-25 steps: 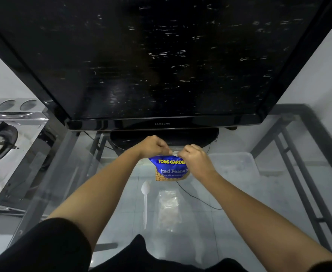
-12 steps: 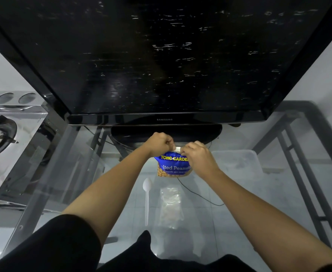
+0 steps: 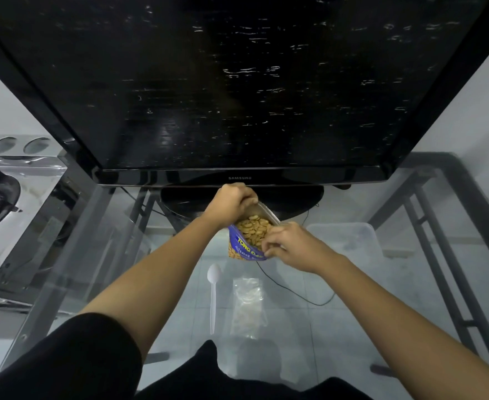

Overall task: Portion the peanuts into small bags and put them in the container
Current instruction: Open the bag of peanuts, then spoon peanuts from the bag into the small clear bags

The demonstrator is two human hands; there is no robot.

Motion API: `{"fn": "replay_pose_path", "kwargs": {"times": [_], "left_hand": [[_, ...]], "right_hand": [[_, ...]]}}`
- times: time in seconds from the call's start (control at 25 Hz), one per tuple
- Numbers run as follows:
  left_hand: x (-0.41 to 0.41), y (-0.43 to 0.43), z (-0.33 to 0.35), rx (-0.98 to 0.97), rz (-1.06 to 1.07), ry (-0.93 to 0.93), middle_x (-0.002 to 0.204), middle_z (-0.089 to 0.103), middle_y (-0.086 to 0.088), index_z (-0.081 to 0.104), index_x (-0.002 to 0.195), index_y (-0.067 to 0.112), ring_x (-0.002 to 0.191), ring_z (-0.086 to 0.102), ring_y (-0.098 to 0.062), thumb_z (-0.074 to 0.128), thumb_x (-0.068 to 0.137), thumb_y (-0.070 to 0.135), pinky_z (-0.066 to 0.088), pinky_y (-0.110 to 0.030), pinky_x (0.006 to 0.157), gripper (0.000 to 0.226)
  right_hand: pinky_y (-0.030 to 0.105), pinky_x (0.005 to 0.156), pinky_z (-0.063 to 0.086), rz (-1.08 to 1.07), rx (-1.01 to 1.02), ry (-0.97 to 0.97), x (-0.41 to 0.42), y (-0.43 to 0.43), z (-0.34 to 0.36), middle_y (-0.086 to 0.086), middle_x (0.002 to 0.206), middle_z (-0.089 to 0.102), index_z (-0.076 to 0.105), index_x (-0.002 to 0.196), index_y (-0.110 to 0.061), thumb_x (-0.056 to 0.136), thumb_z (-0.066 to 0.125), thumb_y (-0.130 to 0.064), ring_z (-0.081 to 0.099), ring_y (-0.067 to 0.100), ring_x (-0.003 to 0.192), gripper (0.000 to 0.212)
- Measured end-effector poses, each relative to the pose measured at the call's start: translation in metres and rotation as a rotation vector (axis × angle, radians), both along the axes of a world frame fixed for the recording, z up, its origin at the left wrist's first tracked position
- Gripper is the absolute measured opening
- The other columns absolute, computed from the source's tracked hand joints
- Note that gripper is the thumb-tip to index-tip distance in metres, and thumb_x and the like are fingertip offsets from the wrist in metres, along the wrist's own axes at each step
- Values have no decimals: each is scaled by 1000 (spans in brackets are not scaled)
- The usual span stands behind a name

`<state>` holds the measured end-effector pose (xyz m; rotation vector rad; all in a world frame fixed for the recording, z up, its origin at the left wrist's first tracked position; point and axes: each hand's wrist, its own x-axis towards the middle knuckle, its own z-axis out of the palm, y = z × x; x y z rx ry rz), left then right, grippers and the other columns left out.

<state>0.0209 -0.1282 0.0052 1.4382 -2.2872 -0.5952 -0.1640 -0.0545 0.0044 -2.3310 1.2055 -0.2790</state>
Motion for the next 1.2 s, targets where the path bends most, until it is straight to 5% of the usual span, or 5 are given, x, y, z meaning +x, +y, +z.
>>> {"fn": "replay_pose_path", "kwargs": {"times": [0.44,0.68,0.8,1.0,1.2], "left_hand": [[12,25,16,419,123,-54,128,58,-9,52,129,10,113,55,-20,63,86,14,47,-25,85,45],[17,42,12,324,116,71,135,50,-2,49,132,15,121,47,-14,63,87,20,43,-21,90,48],[34,71,-17,62,491,260,110,62,-2,65,108,13,95,59,-12,59,89,25,46,-16,80,23],[51,140,-85,576,579,-327,94,67,-17,63,91,3,95,62,-33,63,85,35,44,-30,72,32],[41,159,-100,582,605,-309,83,63,-13,53,75,8,88,63,-32,61,82,27,46,-30,70,22]], "right_hand": [[18,87,38,-416,122,-166,-1,-14,-9,5,132,53,55,126,-8,88,61,-23,51,19,119,42],[12,92,27,-377,156,-153,-5,-10,-9,4,143,42,41,138,-8,91,58,-24,42,18,128,53],[17,96,28,-360,175,-163,-6,-11,-10,3,145,40,40,139,-10,94,53,-27,39,18,130,50],[20,99,29,-373,171,-187,-4,-12,-12,4,145,40,41,138,-10,93,53,-28,39,19,132,50],[20,95,31,-350,167,-168,-6,-13,-12,4,146,38,39,140,-10,94,52,-29,38,20,131,51]]}}
